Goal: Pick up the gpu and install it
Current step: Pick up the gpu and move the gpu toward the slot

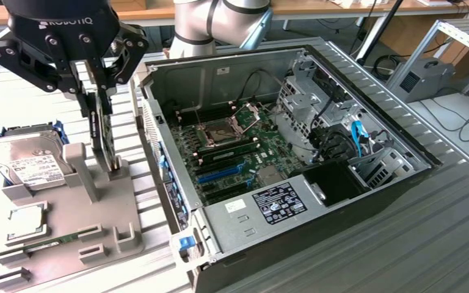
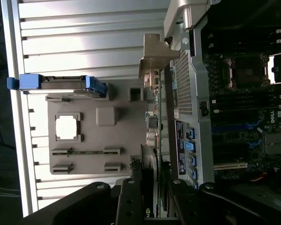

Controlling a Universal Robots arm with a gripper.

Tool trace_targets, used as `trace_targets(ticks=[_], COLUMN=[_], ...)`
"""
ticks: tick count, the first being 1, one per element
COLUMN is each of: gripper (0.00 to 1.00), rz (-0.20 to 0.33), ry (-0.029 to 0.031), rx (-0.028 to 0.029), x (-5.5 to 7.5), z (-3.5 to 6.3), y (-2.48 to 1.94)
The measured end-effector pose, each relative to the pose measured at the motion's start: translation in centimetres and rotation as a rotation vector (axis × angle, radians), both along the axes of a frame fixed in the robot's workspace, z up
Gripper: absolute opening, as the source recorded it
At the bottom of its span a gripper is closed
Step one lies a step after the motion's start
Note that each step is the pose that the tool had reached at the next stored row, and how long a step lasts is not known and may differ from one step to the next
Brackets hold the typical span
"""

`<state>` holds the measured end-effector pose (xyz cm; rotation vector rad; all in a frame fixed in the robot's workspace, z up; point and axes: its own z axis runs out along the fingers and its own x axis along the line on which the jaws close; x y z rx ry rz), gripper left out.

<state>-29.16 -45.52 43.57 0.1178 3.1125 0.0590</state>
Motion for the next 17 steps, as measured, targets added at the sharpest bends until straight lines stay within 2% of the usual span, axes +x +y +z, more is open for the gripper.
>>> trace_targets(ticks=[17], gripper=[0.26], rz=[0.0], ry=[0.0], rx=[0.0], x=[1.4], z=[0.0], y=[0.0])
